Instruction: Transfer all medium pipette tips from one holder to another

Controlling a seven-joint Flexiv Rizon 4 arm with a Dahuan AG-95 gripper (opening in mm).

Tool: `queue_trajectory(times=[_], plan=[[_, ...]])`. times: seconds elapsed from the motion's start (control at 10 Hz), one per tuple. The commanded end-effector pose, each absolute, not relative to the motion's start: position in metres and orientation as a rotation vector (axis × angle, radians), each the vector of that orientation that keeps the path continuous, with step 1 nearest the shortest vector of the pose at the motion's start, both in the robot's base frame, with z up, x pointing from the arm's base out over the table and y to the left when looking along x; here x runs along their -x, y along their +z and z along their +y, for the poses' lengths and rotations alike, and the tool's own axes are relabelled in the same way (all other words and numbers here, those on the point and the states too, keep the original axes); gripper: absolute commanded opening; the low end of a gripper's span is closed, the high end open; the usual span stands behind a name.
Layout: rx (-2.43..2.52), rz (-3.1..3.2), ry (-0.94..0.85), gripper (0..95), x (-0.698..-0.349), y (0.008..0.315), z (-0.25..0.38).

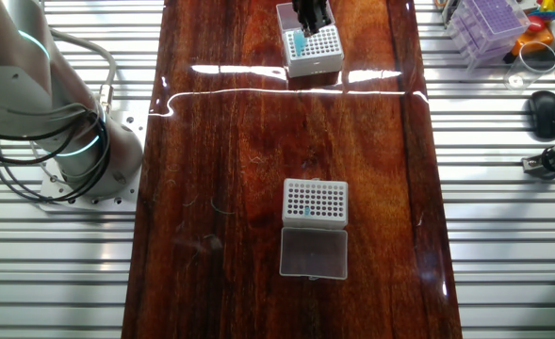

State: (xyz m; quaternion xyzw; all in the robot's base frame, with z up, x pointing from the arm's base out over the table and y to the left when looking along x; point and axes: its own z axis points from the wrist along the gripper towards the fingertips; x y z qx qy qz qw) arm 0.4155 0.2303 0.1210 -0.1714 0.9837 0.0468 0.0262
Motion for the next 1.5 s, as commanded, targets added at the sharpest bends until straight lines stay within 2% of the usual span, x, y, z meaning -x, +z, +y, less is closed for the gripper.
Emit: queue_trajectory(times=[0.1, 0.6, 0.8, 1.0, 1.1, 1.5], plan=[[0.535, 3.035, 0.143, 0.0, -0.414, 0.119, 0.229], [0.530, 3.031, 0.126, 0.0, -0.413, 0.109, 0.228], [0.533, 3.029, 0.128, 38.0, -0.413, 0.108, 0.228], [0.534, 3.027, 0.128, 38.0, -0.413, 0.108, 0.228], [0.531, 3.033, 0.129, 19.0, -0.414, 0.109, 0.224], [0.567, 3.030, 0.141, 19.0, -0.414, 0.110, 0.211]])
